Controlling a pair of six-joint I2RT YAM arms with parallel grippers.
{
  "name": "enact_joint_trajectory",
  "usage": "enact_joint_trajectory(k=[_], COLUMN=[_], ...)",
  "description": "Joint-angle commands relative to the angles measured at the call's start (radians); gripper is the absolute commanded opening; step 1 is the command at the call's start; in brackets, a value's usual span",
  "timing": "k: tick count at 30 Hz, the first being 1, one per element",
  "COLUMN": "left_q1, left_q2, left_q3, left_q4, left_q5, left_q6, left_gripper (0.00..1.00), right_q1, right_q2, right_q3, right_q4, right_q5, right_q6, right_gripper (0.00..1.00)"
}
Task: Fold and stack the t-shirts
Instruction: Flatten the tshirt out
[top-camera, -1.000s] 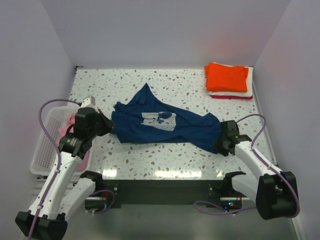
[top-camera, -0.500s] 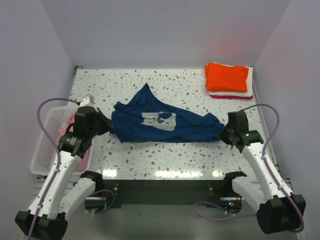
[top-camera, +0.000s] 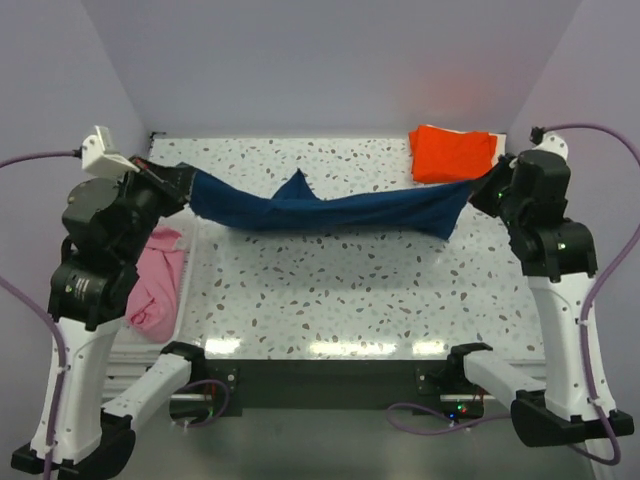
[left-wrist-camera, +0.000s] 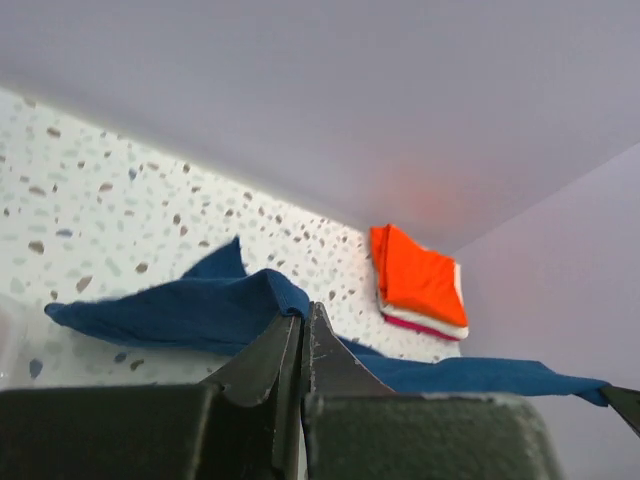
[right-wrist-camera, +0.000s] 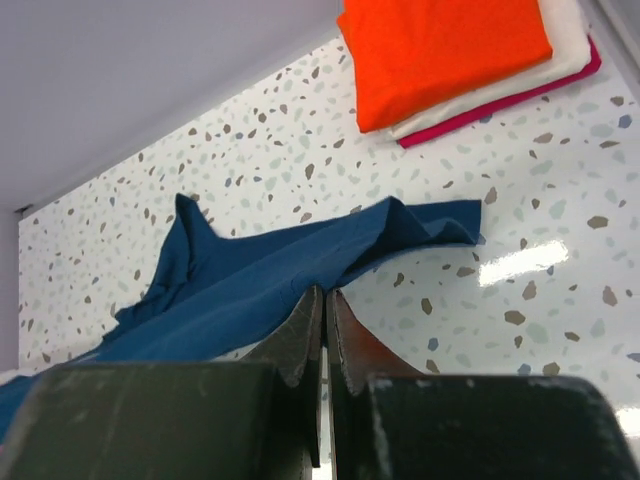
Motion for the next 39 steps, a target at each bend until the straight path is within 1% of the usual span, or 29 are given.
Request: enact_joint_trajectory(k=[1,5,8,9,10,11,12,13,14,15,17,18,19,20,21,22,23,24,25,26,27,28,29,30,31,32,34,36,39], left_q1=[0.001,0.001,0.001,0.001,0.001,0.001,0.001,0.001,0.001,0.003,0.013,0.021,0.041,0.055,0.070,0.098,0.112,0.122,0.147,0.159,0.179,0.191,0.204,0.214,0.231,0.231,0.274,0.288,0.293], left_q2=[-0.047,-0.025,0.028,0.045,0.085,0.108,0.136,0.201,0.240,0.281,0.421,0.473,0.584,0.645,0.706,0.828,0.890,0.954,1.075,1.128,1.188,1.188,1.173,1.147,1.082,1.052,1.000,0.952,0.891], left_q3=[0.114,0.251,0.292,0.290,0.281,0.251,0.234,0.220,0.211,0.210,0.261,0.293,0.331,0.435,0.497,0.561,0.720,0.814,0.909,1.086,1.144,1.158,1.124,1.072,0.968,0.932,0.883,0.843,0.717], left_q4=[0.006,0.002,0.037,0.055,0.112,0.145,0.235,0.282,0.326,0.426,0.504,0.569,0.592,0.612,0.647,0.654,0.654,0.654,0.654,0.687,0.712,0.748,0.793,0.890,0.934,0.965,0.979,0.974,0.939], left_q5=[-0.014,-0.021,-0.023,-0.023,-0.031,-0.040,-0.041,-0.047,-0.049,-0.049,-0.049,-0.038,-0.028,-0.005,0.070,0.099,0.124,0.177,0.204,0.227,0.259,0.273,0.282,0.293,0.293,0.295,0.311,0.337,0.348], left_q6=[0.040,0.063,0.074,0.080,0.088,0.097,0.106,0.114,0.131,0.145,0.171,0.182,0.189,0.192,0.188,0.185,0.168,0.157,0.146,0.118,0.102,0.070,0.056,0.044,0.033,0.034,0.031,0.022,0.036], left_gripper=[0.00,0.00,0.00,0.00,0.00,0.00,0.00,0.00,0.00,0.00,0.00,0.00,0.00,0.00,0.00,0.00,0.00,0.00,0.00,0.00,0.00,0.00,0.00,0.00,0.00,0.00,0.00,0.00,0.00], right_q1=[-0.009,-0.007,-0.009,-0.007,-0.007,-0.006,-0.009,-0.007,-0.007,-0.007,-0.007,-0.007,-0.007,-0.007,-0.007,-0.010,-0.010,-0.013,-0.018,-0.019,-0.029,-0.033,-0.038,-0.044,-0.046,-0.050,-0.059,-0.072,-0.078], right_q2=[-0.026,-0.034,0.011,0.034,0.058,0.119,0.152,0.187,0.286,0.333,0.451,0.577,0.638,0.696,0.832,0.892,0.963,1.018,1.105,1.126,1.119,1.093,1.062,1.024,0.975,0.956,0.936,0.905,0.850], right_q3=[0.156,0.223,0.233,0.230,0.219,0.214,0.210,0.207,0.219,0.233,0.312,0.358,0.471,0.542,0.618,0.792,0.893,0.988,1.144,1.192,1.191,1.153,1.097,0.982,0.943,0.916,0.860,0.781,0.672], right_q4=[-0.092,-0.115,-0.072,-0.025,0.007,0.039,0.126,0.165,0.199,0.280,0.339,0.374,0.382,0.389,0.388,0.379,0.365,0.348,0.353,0.395,0.438,0.486,0.544,0.652,0.682,0.704,0.716,0.721,0.718], right_q5=[0.017,0.008,-0.025,-0.045,-0.065,-0.102,-0.119,-0.131,-0.141,-0.180,-0.187,-0.223,-0.227,-0.234,-0.246,-0.265,-0.268,-0.273,-0.274,-0.271,-0.268,-0.260,-0.254,-0.245,-0.230,-0.224,-0.224,-0.237,-0.263], right_q6=[-0.101,-0.128,-0.125,-0.122,-0.121,-0.116,-0.115,-0.110,-0.107,-0.105,-0.101,-0.104,-0.105,-0.110,-0.115,-0.113,-0.111,-0.111,-0.105,-0.090,-0.082,-0.064,-0.058,-0.056,-0.059,-0.061,-0.064,-0.058,-0.049], right_gripper=[0.00,0.00,0.00,0.00,0.00,0.00,0.00,0.00,0.00,0.00,0.00,0.00,0.00,0.00,0.00,0.00,0.00,0.00,0.00,0.00,0.00,0.00,0.00,0.00,0.00,0.00,0.00,0.00,0.00])
